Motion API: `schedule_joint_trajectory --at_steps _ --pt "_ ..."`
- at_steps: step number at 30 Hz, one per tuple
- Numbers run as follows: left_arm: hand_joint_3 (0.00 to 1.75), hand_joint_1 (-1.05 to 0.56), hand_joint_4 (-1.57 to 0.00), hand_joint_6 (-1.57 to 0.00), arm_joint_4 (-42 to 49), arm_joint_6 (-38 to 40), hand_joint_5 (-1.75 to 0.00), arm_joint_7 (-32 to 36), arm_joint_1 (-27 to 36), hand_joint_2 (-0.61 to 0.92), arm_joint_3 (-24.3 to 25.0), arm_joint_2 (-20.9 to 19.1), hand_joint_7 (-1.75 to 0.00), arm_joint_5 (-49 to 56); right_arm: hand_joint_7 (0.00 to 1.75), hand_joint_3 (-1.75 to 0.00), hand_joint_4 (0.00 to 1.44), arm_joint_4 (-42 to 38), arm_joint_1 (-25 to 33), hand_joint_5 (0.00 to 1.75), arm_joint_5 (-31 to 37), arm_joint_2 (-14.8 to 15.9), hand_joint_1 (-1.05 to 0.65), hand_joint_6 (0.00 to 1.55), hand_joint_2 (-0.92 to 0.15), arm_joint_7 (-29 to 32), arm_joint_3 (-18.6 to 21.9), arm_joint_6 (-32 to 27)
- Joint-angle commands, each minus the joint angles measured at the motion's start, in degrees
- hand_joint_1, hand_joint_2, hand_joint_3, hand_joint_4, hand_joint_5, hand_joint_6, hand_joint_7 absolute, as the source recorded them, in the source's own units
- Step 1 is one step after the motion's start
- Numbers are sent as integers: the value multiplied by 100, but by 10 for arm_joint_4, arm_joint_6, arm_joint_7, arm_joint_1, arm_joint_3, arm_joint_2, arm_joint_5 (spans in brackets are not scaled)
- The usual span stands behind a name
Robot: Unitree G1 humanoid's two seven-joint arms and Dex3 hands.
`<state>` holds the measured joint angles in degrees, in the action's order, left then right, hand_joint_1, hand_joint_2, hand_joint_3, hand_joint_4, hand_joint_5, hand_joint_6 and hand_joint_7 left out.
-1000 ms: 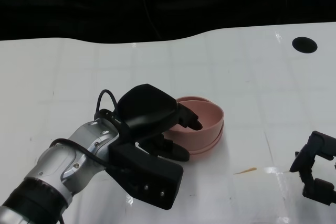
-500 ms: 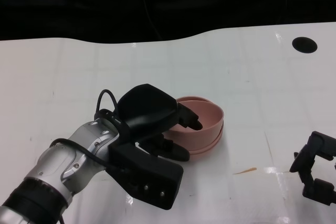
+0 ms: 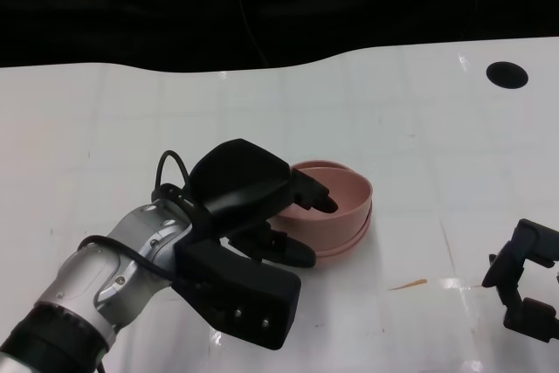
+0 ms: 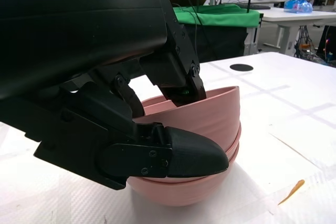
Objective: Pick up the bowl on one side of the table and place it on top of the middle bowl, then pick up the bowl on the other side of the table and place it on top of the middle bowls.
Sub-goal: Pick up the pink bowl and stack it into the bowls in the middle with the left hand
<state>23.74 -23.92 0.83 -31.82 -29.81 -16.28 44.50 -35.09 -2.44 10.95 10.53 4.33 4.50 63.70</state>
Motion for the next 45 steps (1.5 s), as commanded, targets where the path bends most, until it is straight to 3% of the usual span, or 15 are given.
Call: schedule_joint_trajectory --at_steps 1,5,12,25,45 --pt "54 -103 -81 -84 -14 0 0 -13 9 92 7 -14 0 -10 153 -107 85 0 -3 170 -4 10 -11 78 -60 6 9 5" --pt "54 -103 -76 -81 -21 -1 0 -11 14 92 5 -17 0 -5 153 -107 85 0 -3 171 -2 9 -11 78 -60 8 10 7" --pt "52 -102 -47 -63 -29 0 0 -8 21 92 -7 -20 0 14 154 -107 85 3 -2 170 -4 8 -11 78 -60 8 9 4" --pt "55 -100 -11 -32 -6 3 0 31 26 92 -48 -16 0 75 153 -107 84 -5 -6 172 -2 10 -9 79 -60 10 9 10" --pt "63 -98 -1 -18 28 13 0 64 21 92 -59 -7 0 85 154 -108 84 0 -4 172 -4 11 -9 78 -59 9 9 7"
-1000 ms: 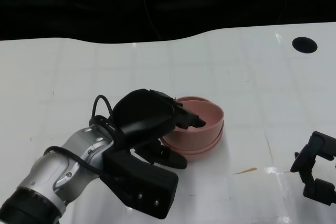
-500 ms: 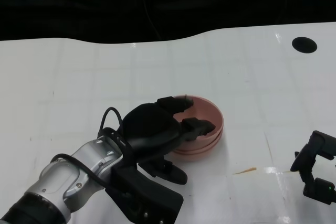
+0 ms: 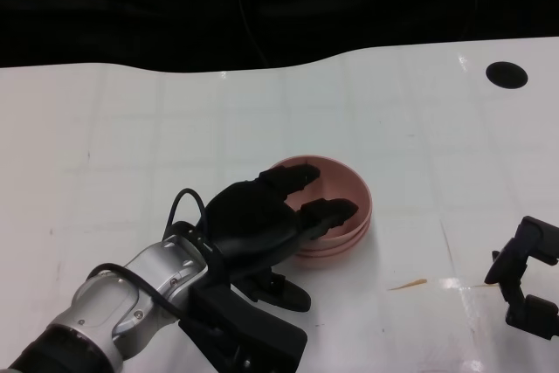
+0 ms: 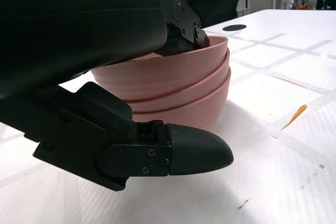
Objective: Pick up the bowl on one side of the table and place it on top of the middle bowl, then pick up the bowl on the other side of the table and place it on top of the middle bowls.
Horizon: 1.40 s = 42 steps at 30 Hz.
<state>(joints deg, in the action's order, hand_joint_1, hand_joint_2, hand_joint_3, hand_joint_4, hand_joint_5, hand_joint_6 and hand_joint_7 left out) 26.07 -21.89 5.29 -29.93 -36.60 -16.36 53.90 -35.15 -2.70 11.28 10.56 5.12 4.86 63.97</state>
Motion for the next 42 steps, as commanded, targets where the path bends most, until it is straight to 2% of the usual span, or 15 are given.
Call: schedule_joint_trajectory --at_steps 1,4,12,15,18,21,24,25,28,32,33,35,37,39,42 --pt "62 -98 -2 -18 4 -12 0 29 4 92 13 -5 -1 -15 154 -108 84 0 -2 173 -8 10 -9 79 -59 0 5 4" --pt "62 -98 -2 -18 -1 -19 0 42 6 92 24 -4 0 -30 154 -108 84 -2 -3 172 -6 10 -9 79 -59 2 6 6" --pt "61 -98 -6 -22 -40 -48 -3 15 22 92 74 -14 -2 -114 153 -110 85 0 -2 171 -3 10 -8 79 -58 4 8 3" --pt "53 -96 -24 -37 -46 -71 -9 -9 38 92 105 -9 -6 -187 153 -109 86 1 -2 170 2 9 -10 79 -59 8 10 4" --pt "39 -91 -49 -56 -56 -92 -11 -37 61 92 135 1 -5 -271 153 -107 86 -1 -1 170 1 10 -10 79 -60 7 10 5" --pt "19 -77 -69 -68 -71 -92 -13 -83 83 92 162 10 -5 -355 154 -106 86 -2 -2 171 -2 11 -11 78 -60 4 10 6" --pt "7 -47 -85 -78 -110 -67 -15 -136 111 92 192 10 -5 -436 154 -104 86 -2 -3 170 -1 10 -10 78 -62 5 10 6" --pt "6 -42 -87 -80 -124 -56 -15 -151 120 92 200 8 -6 -454 154 -103 86 -1 -2 170 -2 10 -10 78 -62 5 10 6" --pt "24 -25 -93 -86 -163 -30 -17 -188 141 92 224 0 -7 -495 154 -102 86 1 -2 170 4 10 -11 78 -62 9 12 7" --pt "38 -17 -102 -93 -214 17 -24 -219 177 92 261 -3 -8 -551 155 -104 86 -1 -2 171 4 9 -10 78 -62 10 13 7" --pt "41 -16 -101 -95 -227 33 -31 -227 189 92 272 -1 -8 -573 154 -104 86 -2 -3 171 4 10 -10 78 -62 9 13 9" --pt "44 -15 -87 -100 -242 52 -64 -239 202 92 288 1 -6 -598 154 -105 86 -4 -3 171 3 11 -10 78 -61 9 13 10" --pt "60 -12 -78 -106 -243 53 -91 -250 212 85 305 4 -7 -620 154 -105 86 -5 -3 170 3 11 -11 78 -61 8 13 10" --pt "87 -8 -77 -111 -235 45 -107 -260 217 72 321 8 -11 -639 154 -106 86 -5 -4 170 4 11 -10 78 -60 9 14 10" --pt "102 -4 -81 -118 -223 34 -119 -259 236 64 351 21 -20 -663 154 -107 86 -4 -3 170 4 11 -9 79 -60 8 13 10"
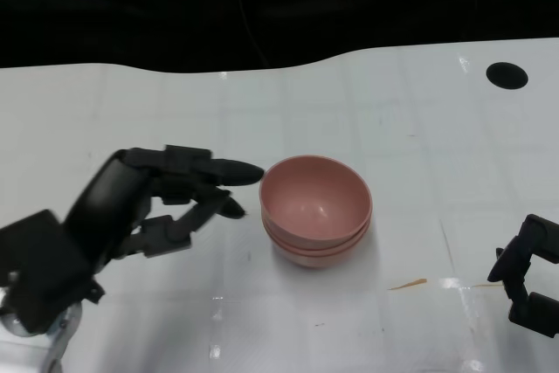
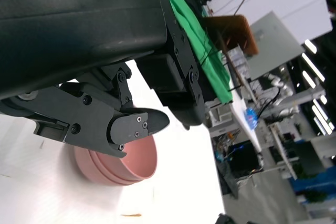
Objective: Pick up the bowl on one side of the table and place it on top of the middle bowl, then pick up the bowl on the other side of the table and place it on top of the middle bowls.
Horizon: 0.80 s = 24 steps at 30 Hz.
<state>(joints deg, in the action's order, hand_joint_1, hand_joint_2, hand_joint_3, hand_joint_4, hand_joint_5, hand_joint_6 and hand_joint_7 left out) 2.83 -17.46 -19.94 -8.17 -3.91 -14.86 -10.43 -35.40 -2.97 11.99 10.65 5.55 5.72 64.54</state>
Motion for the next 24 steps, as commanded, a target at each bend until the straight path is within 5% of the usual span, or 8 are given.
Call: schedule_joint_trajectory --at_steps 1,2,4,6,8,15,24 --pt "103 -3 -81 -118 13 -14 -122 -7 25 63 32 9 -23 -26 154 -107 86 0 0 170 -3 11 -9 79 -60 3 5 3" --pt "104 -3 -79 -116 19 -20 -128 -12 32 63 39 10 -31 -33 154 -108 86 -1 -1 171 -4 11 -9 79 -60 3 4 4" --pt "109 0 -76 -96 29 -32 -146 -24 42 62 51 14 -78 -43 154 -108 86 -3 -2 171 -2 11 -9 78 -60 4 5 5" --pt "116 1 -77 -87 41 -41 -156 -31 54 59 65 19 -107 -54 154 -108 86 -6 -4 170 -3 11 -10 78 -60 4 5 6" --pt "122 1 -78 -84 50 -44 -163 -32 67 56 79 28 -124 -65 154 -106 86 -6 -5 169 -1 12 -10 79 -60 5 6 4" --pt "122 0 -75 -74 67 -44 -173 -36 103 59 109 42 -153 -81 153 -104 87 -15 -9 168 -5 13 -10 79 -61 2 5 7" --pt "122 0 -79 -69 130 -64 -175 -59 100 61 137 60 -169 -101 153 -105 87 -18 -8 168 -7 14 -11 80 -61 2 6 2"
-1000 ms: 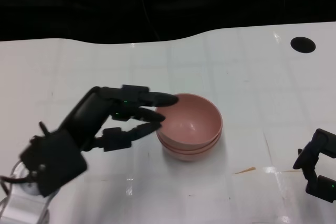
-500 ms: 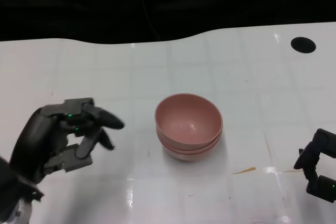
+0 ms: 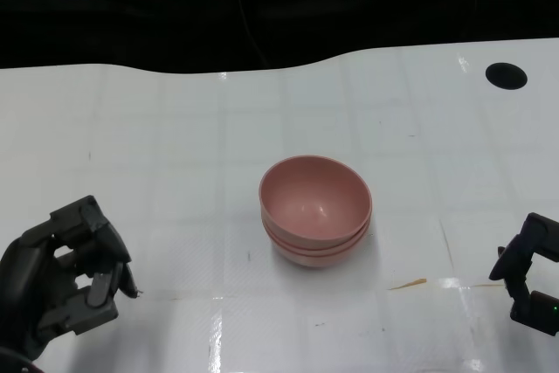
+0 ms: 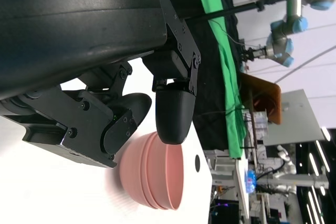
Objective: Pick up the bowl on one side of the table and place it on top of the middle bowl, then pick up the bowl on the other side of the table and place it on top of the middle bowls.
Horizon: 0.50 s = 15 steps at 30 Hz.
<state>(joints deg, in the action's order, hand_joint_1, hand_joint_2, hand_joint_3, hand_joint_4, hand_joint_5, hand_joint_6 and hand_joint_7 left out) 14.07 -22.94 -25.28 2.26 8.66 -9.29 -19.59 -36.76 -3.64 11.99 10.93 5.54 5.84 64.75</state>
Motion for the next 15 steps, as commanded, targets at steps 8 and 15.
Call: schedule_joint_trajectory --at_steps 8,15 --pt "127 1 -81 -69 83 -34 -175 -25 -20 57 21 22 -170 -13 152 -104 86 -23 -6 167 -15 16 -11 79 -60 -2 3 10" --pt "131 4 -79 -71 113 -36 -175 -44 -31 55 23 21 -165 -13 152 -103 87 -28 -7 169 -23 15 -13 79 -60 -10 0 9"
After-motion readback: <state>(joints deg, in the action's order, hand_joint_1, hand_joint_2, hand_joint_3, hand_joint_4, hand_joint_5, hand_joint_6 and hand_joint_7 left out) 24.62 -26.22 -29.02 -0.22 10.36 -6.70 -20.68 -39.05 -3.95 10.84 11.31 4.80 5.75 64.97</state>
